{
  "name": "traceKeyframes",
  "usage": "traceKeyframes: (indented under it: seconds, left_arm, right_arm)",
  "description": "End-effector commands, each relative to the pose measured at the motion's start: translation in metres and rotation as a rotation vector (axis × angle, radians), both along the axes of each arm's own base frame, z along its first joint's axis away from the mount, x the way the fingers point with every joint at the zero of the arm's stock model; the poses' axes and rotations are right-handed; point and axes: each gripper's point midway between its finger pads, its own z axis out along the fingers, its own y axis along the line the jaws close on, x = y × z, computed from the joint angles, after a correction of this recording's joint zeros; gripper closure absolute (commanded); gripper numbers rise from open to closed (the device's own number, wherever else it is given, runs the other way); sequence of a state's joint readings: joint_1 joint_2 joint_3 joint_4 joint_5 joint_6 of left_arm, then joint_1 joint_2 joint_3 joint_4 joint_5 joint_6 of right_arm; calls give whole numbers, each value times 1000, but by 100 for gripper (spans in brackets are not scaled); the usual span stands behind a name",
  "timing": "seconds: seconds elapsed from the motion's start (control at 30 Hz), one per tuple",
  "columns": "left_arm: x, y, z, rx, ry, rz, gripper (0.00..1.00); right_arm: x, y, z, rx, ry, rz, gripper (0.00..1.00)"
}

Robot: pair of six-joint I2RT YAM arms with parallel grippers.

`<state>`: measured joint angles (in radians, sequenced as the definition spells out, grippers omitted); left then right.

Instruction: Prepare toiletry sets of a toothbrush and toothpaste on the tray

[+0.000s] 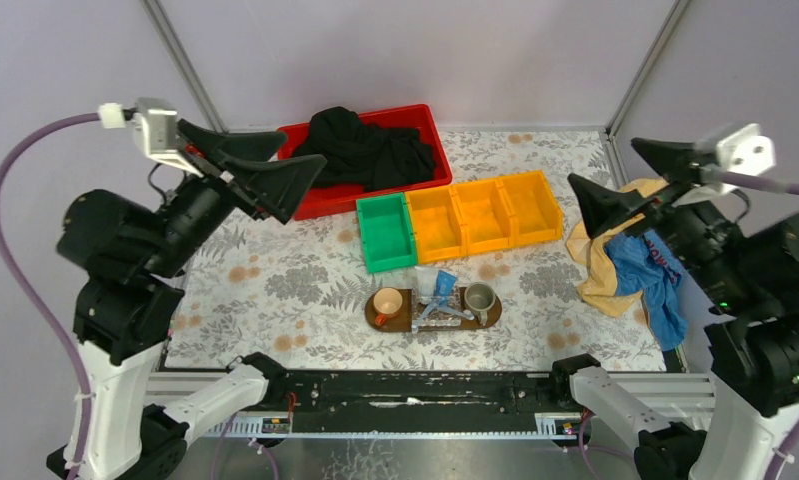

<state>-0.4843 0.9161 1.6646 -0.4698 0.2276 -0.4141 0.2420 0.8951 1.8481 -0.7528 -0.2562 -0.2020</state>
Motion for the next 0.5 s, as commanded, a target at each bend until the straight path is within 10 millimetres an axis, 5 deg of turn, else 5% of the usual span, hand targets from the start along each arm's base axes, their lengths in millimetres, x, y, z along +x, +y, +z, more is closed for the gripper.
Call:
traceKeyframes:
  seconds: [0.0,0.13,0.47]
  left_arm:
    - [-20,1,15,-10,7,-50,0]
    - [-27,5,21,-28,-11,-50,0]
    - [-46,19,30,-58,-54,-32,0]
  right_arm:
    - [-1,3,27,95,0,5,1]
    - [4,-3,43,127,-14,-35,1]
    - [10,-11,46,81,-24,-78,1]
